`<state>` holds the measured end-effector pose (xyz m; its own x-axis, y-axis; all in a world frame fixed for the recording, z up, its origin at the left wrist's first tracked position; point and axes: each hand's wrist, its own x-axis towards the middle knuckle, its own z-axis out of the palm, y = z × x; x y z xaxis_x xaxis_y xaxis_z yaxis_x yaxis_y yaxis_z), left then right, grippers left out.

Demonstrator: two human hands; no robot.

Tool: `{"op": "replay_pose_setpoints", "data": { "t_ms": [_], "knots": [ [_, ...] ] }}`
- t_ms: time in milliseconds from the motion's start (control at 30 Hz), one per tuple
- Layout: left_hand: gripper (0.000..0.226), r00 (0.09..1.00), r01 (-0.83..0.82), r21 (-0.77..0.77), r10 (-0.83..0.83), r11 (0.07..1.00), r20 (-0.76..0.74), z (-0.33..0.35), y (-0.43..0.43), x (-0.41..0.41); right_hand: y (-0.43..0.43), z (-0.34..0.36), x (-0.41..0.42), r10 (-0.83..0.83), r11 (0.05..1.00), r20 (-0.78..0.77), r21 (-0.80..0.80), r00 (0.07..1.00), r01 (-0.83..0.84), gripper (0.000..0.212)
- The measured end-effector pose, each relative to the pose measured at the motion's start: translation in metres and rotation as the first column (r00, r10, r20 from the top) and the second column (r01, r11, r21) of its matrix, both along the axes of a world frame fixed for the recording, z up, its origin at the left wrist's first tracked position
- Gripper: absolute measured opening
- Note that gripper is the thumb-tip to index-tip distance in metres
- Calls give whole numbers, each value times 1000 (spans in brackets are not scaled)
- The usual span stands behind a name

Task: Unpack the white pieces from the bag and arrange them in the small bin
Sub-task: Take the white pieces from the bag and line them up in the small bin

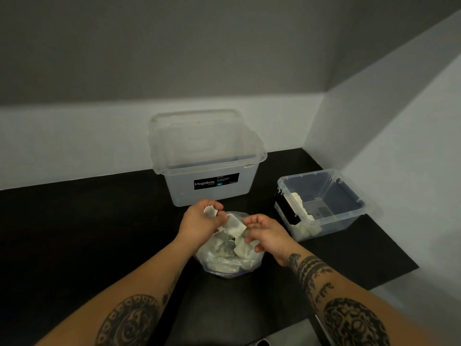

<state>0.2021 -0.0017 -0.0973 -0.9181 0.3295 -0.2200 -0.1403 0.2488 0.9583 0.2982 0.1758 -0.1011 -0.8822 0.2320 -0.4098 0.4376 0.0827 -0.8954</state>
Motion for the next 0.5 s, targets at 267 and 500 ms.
{"op": "replay_pose_setpoints", "data": {
  "t_ms": [267,500],
  "knots": [
    [24,966,152,-156,-181,976,-187,13,1,-3,-16,-6,-18,129,942,-185,330,974,-62,9],
    [28,997,58,28,-57,998,-59,8,-8,-7,-18,-3,-23,6,997,-232,73,973,11,15]
  ]
}}
